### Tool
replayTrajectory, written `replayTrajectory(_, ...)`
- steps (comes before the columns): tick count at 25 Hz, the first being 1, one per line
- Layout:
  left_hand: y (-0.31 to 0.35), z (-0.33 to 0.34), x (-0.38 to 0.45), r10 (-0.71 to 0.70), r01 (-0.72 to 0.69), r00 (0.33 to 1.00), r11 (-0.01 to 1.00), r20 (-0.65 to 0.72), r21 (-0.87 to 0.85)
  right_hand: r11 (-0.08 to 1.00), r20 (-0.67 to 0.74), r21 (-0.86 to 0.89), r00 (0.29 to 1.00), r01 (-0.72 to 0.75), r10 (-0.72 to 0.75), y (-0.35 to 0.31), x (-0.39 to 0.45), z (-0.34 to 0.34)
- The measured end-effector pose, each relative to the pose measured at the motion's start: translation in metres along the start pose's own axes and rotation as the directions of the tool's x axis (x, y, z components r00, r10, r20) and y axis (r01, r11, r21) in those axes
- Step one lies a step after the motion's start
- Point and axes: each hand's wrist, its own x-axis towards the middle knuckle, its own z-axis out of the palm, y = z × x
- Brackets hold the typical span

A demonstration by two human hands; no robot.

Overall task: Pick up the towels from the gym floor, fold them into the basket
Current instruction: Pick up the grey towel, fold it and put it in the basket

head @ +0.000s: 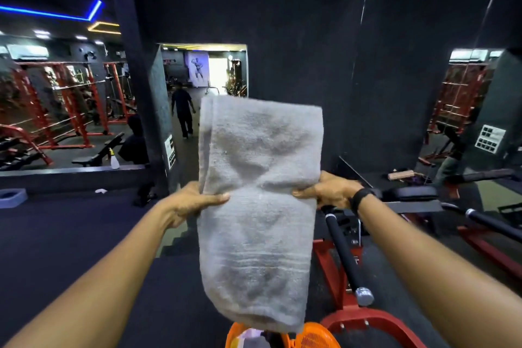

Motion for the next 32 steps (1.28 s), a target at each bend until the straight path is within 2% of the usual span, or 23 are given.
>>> replayTrajectory(2, -0.008, 0.007, 0.001, -0.006, -0.017, 0.994, 0.977, -0.108, -0.213, 0.973, -0.013, 0.228, 0.999, 0.039, -0.037, 0.012, 0.003, 0.001)
replayTrajectory(3, -0.008, 0.008, 0.001, -0.028, -0.023, 0.985, 0.954, -0.167, -0.298, 0.956, 0.023, 0.292, 0.999, 0.028, -0.036, 0.012, 0.004, 0.0)
replayTrajectory(5, -0.008, 0.005, 0.0, -0.067, 0.011, 0.982, 0.956, -0.179, -0.294, 0.976, 0.103, 0.217, 0.995, -0.01, -0.013, 0.014, 0.005, 0.001)
replayTrajectory(6, -0.011, 0.004, -0.001, -0.041, 0.009, 0.991, 0.969, -0.125, -0.246, 0.985, 0.113, 0.171, 0.993, -0.004, -0.016, 0.021, 0.008, 0.002)
replayTrajectory(8, -0.017, 0.006, -0.009, 0.017, -0.017, 1.0, 0.971, -0.001, -0.237, 0.975, 0.089, 0.22, 0.995, 0.018, -0.038, 0.031, 0.012, 0.001)
replayTrajectory(9, -0.02, 0.007, -0.011, 0.033, -0.031, 0.999, 0.97, 0.006, -0.241, 0.969, 0.073, 0.247, 0.996, 0.027, -0.046, 0.033, 0.012, 0.001)
replayTrajectory(11, -0.021, 0.01, -0.01, 0.059, -0.084, 0.992, 0.965, -0.108, -0.248, 0.975, 0.011, 0.217, 0.999, 0.043, -0.047, 0.031, 0.009, 0.003)
replayTrajectory(13, -0.023, 0.012, -0.004, 0.06, -0.134, 0.956, 0.96, -0.288, -0.245, 0.969, -0.146, 0.234, 0.988, 0.078, -0.045, 0.028, 0.011, 0.008)
replayTrajectory(15, -0.025, 0.012, 0.002, 0.036, -0.147, 0.924, 0.952, -0.38, -0.267, 0.948, -0.256, 0.292, 0.965, 0.128, -0.052, 0.027, 0.014, 0.011)
replayTrajectory(19, -0.027, 0.013, -0.002, 0.06, -0.183, 0.935, 0.925, -0.348, -0.332, 0.966, -0.183, 0.237, 0.981, 0.104, -0.061, 0.027, 0.011, 0.009)
replayTrajectory(23, -0.022, 0.01, -0.001, 0.066, -0.242, 0.95, 0.777, -0.307, -0.581, 0.936, -0.159, 0.279, 0.972, 0.215, -0.175, 0.018, 0.012, 0.0)
replayTrajectory(24, -0.021, 0.009, 0.0, 0.063, -0.224, 0.957, 0.781, -0.284, -0.583, 0.945, -0.136, 0.245, 0.973, 0.215, -0.186, 0.014, 0.012, 0.001)
replayTrajectory(27, -0.022, 0.008, 0.002, 0.072, -0.198, 0.947, 0.897, -0.313, -0.394, 0.976, -0.172, 0.071, 0.966, 0.206, -0.191, 0.011, 0.013, 0.001)
replayTrajectory(29, -0.025, 0.002, 0.004, 0.155, -0.199, 0.924, 0.976, -0.35, -0.092, 0.978, -0.187, -0.031, 0.96, 0.208, -0.21, 0.013, 0.014, -0.001)
replayTrajectory(30, -0.026, -0.001, 0.005, 0.194, -0.183, 0.919, 0.981, -0.343, 0.064, 0.974, -0.177, -0.086, 0.958, 0.212, -0.224, 0.015, 0.014, 0.0)
replayTrajectory(32, -0.026, -0.005, 0.006, 0.287, -0.178, 0.902, 0.928, -0.322, 0.329, 0.951, -0.165, -0.206, 0.949, 0.233, -0.268, 0.018, 0.014, 0.0)
